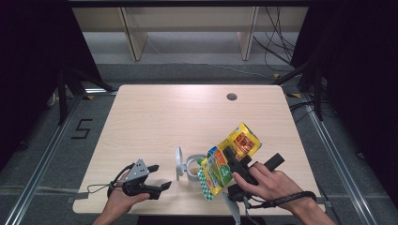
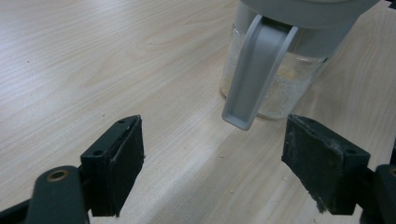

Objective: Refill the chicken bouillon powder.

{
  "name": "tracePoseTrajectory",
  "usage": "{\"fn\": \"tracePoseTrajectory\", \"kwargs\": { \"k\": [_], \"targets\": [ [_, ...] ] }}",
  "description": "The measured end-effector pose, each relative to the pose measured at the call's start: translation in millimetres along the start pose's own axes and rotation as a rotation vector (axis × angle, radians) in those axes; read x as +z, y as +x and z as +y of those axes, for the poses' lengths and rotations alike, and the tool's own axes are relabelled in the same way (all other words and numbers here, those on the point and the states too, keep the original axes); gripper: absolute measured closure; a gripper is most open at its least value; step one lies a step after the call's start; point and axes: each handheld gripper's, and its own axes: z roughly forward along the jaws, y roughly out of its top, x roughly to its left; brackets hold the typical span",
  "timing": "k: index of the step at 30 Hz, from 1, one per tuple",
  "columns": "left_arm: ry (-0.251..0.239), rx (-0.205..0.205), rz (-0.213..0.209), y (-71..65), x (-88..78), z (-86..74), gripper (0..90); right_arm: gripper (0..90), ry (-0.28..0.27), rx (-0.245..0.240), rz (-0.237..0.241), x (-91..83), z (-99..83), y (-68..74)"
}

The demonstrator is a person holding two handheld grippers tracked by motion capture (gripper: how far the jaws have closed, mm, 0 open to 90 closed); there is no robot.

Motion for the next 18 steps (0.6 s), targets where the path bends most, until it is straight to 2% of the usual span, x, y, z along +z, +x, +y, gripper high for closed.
{"fn": "tracePoseTrajectory", "kwargs": {
  "k": [3,4,6,7,8,11,12,14,15,16,17,18],
  "targets": [
    [-0.002,0.000,-0.001,-0.4,0.7,0.3,20.2,52.1,0.000,-0.004,0.001,-0.1,0.2,0.1],
    [-0.003,0.024,-0.001,0.5,0.7,0.7,20.2,52.1,-0.003,-0.005,0.004,0.5,0.2,-0.8],
    [-0.002,0.018,0.001,0.3,0.5,0.5,20.2,52.1,-0.005,-0.004,0.004,1.1,0.5,-0.7],
    [-0.005,0.000,0.011,-0.5,0.7,0.1,20.2,52.1,0.004,0.016,0.005,0.7,1.5,0.1],
    [0.001,0.002,0.003,0.0,-0.1,0.4,20.2,52.2,-0.017,0.006,0.015,2.4,1.1,-1.1],
    [-0.007,0.005,0.006,0.0,-0.2,0.0,20.2,52.4,-0.013,0.030,0.022,3.1,2.9,0.9],
    [-0.011,-0.004,0.001,-0.6,-0.2,0.2,20.2,52.9,-0.004,-0.004,0.003,3.8,4.5,2.1],
    [-0.012,-0.002,-0.001,-0.3,-0.3,0.3,20.2,53.1,-0.011,0.007,0.027,4.6,4.6,1.4],
    [-0.011,-0.004,-0.001,-0.3,-0.2,0.2,20.2,53.2,-0.017,-0.003,0.023,4.9,3.9,1.0],
    [-0.004,0.024,0.001,1.3,-0.9,0.6,20.2,53.2,-0.019,0.000,0.018,5.4,3.4,1.8],
    [-0.004,0.016,0.004,0.7,-1.0,0.5,20.2,53.3,-0.011,0.014,0.026,5.2,3.6,2.7],
    [-0.008,0.020,0.000,0.9,-1.0,0.8,20.2,53.3,-0.013,-0.006,0.023,5.8,2.9,1.9]
  ]
}}
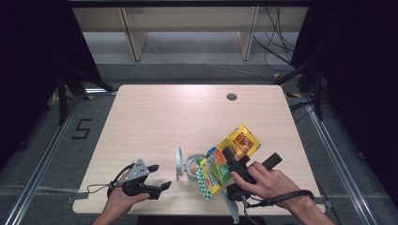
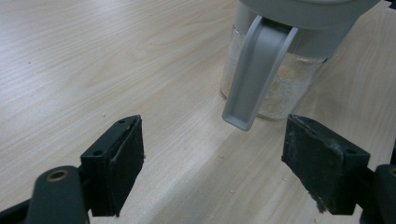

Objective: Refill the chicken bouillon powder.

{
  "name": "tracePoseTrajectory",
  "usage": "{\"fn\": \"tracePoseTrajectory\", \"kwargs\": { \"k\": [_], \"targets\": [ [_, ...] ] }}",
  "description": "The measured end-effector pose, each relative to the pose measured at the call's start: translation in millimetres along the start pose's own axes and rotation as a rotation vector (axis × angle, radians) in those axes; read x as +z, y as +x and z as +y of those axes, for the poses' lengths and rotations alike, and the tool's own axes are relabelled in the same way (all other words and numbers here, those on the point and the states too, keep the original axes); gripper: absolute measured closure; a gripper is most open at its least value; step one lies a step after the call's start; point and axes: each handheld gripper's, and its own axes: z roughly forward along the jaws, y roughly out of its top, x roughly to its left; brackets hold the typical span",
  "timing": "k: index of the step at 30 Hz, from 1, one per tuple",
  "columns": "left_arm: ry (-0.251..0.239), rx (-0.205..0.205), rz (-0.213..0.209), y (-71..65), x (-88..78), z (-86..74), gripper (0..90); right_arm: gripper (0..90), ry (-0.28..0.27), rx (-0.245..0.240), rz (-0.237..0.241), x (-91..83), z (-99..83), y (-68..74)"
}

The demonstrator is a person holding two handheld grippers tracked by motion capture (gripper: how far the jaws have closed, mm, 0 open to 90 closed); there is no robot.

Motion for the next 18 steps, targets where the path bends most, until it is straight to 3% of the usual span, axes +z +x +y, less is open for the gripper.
{"fn": "tracePoseTrajectory", "kwargs": {
  "k": [4,6,8,10,11,12,14,18],
  "targets": [
    [0.007,0.000,0.002,0.1,0.0,-0.2,20.2,53.4,0.009,0.028,-0.008,-1.2,-1.2,2.3],
    [-0.004,-0.006,0.000,-0.5,0.5,0.0,20.2,53.4,-0.003,0.006,-0.009,-0.8,-2.3,0.0],
    [-0.002,-0.005,-0.001,-0.4,0.7,-0.1,20.2,53.4,0.007,0.041,0.007,-2.4,-2.7,2.8],
    [0.007,0.006,0.009,0.4,0.5,-0.5,20.2,53.5,0.003,0.039,-0.003,-2.7,-3.6,2.6],
    [-0.002,-0.008,0.009,-0.6,1.2,-0.8,20.2,53.5,-0.008,0.012,0.000,-2.3,-4.5,-0.5],
    [-0.003,-0.025,0.000,-1.5,0.9,-0.4,20.2,53.5,-0.003,0.025,0.005,-2.9,-4.9,0.3],
    [-0.002,-0.023,0.000,-1.3,0.9,-0.3,20.2,53.5,0.004,0.046,-0.004,-4.1,-4.5,1.7],
    [-0.003,-0.019,0.001,-1.3,0.6,-0.5,20.2,53.6,0.000,0.044,0.000,-5.0,-3.9,1.4]
  ]
}}
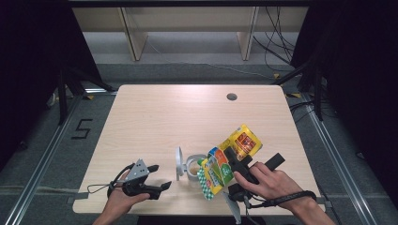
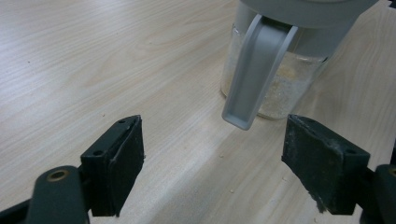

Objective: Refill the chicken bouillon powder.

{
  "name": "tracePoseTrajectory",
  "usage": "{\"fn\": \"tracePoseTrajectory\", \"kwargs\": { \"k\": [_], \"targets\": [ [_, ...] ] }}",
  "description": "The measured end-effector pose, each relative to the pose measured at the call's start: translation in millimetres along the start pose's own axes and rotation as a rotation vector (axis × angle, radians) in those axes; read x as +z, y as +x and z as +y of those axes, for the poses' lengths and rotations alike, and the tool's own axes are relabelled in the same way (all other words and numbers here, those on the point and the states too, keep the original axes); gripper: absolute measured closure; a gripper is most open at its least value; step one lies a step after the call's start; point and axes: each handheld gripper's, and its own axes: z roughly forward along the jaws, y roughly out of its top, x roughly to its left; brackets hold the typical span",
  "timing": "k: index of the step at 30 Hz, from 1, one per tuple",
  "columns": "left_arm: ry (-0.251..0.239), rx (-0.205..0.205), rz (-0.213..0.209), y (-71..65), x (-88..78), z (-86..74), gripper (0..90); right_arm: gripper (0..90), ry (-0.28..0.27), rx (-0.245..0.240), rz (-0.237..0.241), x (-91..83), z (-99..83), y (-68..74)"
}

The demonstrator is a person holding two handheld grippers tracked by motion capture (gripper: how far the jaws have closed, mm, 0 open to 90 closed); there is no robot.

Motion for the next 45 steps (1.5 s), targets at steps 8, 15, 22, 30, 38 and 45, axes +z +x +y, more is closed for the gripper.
{"fn": "tracePoseTrajectory", "kwargs": {
  "k": [8,15,22,30,38,45],
  "targets": [
    [0.012,0.023,-0.002,1.8,-0.7,0.7,20.3,53.7,0.001,-0.003,0.010,-0.4,-0.3,0.2],
    [0.007,0.019,-0.001,1.3,-0.4,0.6,20.3,53.7,-0.003,-0.012,0.003,0.2,-1.0,0.5],
    [0.011,0.005,0.003,0.6,0.2,-0.1,20.3,53.7,-0.008,-0.042,-0.004,0.3,-1.8,-1.6],
    [0.012,0.000,0.006,0.2,0.5,-0.1,20.4,53.8,-0.001,-0.032,-0.001,-0.9,-1.5,-0.6],
    [0.009,0.006,0.003,0.7,0.5,-0.1,20.4,54.0,-0.004,-0.040,-0.004,-0.6,-1.9,-1.5],
    [0.001,0.000,0.009,0.3,0.9,-0.3,20.4,54.3,0.002,-0.024,0.000,-1.6,-1.2,-0.4]
  ]
}}
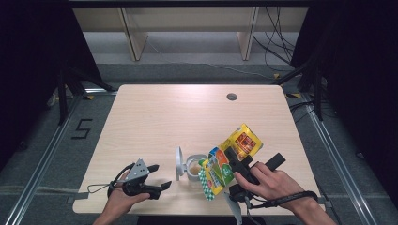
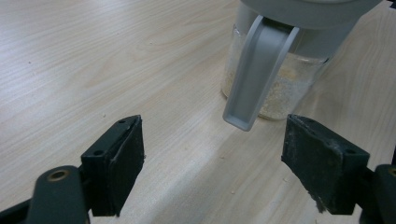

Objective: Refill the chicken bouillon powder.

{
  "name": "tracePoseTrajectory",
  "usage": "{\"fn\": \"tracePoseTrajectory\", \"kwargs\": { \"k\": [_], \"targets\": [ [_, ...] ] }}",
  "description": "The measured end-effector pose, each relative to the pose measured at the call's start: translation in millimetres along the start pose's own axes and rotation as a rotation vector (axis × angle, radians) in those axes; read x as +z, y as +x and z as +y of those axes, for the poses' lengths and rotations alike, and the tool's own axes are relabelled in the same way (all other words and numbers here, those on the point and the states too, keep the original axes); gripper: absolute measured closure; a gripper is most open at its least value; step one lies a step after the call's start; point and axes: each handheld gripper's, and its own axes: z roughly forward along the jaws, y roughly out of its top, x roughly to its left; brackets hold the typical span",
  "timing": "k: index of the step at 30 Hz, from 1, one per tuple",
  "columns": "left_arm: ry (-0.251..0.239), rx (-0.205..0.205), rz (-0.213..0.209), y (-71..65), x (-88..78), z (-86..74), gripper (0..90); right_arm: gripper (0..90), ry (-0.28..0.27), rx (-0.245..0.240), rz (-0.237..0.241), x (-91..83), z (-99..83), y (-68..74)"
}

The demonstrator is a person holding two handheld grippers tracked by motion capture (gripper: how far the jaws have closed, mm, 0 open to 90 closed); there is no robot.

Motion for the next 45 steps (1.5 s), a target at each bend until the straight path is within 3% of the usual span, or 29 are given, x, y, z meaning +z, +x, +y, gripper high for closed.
{"fn": "tracePoseTrajectory", "kwargs": {
  "k": [7,8,11,12,13,17,18,24,25,26,27,33,35,37,38,43,44,45],
  "targets": [
    [0.001,0.005,0.000,0.5,-0.2,0.2,20.4,54.4,0.002,0.001,0.001,-0.9,-1.3,-0.5],
    [0.005,0.005,0.004,0.8,-0.4,0.1,20.4,54.4,-0.004,-0.018,-0.003,-0.5,-2.1,-1.7],
    [0.016,0.009,-0.005,1.3,-1.5,0.7,20.4,54.6,0.007,0.007,-0.007,-2.7,-2.3,-0.3],
    [0.015,0.007,-0.006,1.2,-1.5,0.5,20.4,54.6,-0.009,-0.015,-0.008,-2.0,-3.1,-1.9],
    [0.013,0.026,-0.001,1.9,-1.9,0.7,20.4,54.6,-0.010,-0.011,-0.010,-2.6,-3.0,-1.7],
    [0.011,0.024,-0.001,1.7,-2.1,0.6,20.4,54.8,-0.005,-0.016,-0.009,-4.5,-2.9,-2.0],
    [0.014,0.012,0.000,1.3,-1.9,0.4,20.4,54.9,-0.004,0.004,-0.004,-5.3,-2.7,-0.6],
    [0.013,0.026,-0.002,2.0,-2.0,0.7,20.4,55.0,-0.008,-0.015,-0.012,-5.3,-4.1,-0.2],
    [0.008,-0.001,0.003,0.1,-1.8,0.2,20.4,55.0,-0.008,-0.014,-0.011,-5.5,-4.2,-0.2],
    [0.008,-0.001,0.003,0.1,-1.8,0.2,20.4,55.0,-0.008,-0.014,-0.011,-5.5,-4.2,-0.2],
    [0.007,0.021,-0.004,1.7,-1.7,0.6,20.4,55.0,-0.007,-0.014,-0.012,-5.6,-4.3,-0.1],
    [0.000,0.012,-0.005,0.5,-1.3,0.6,20.4,55.0,0.001,0.003,-0.011,-6.8,-3.6,-0.3],
    [0.009,0.024,0.001,1.6,-2.3,0.8,20.4,55.1,-0.006,-0.015,-0.013,-6.1,-3.6,-1.5],
    [0.014,0.031,0.006,2.0,-2.5,0.8,20.4,55.1,-0.005,-0.002,-0.013,-6.1,-3.3,-0.4],
    [0.020,0.036,0.005,2.2,-2.8,0.9,20.4,55.1,-0.009,-0.022,-0.013,-5.6,-3.4,-1.4],
    [0.020,0.037,0.006,2.2,-2.8,0.9,20.4,55.6,-0.009,-0.024,-0.012,-5.9,-3.4,-1.3],
    [0.019,0.035,0.005,2.1,-2.8,0.9,20.4,55.6,-0.007,-0.006,-0.011,-6.2,-3.1,-0.2],
    [0.020,0.035,0.005,2.2,-2.8,0.9,20.4,55.6,-0.010,-0.024,-0.011,-6.1,-3.5,-1.5]
  ]
}}
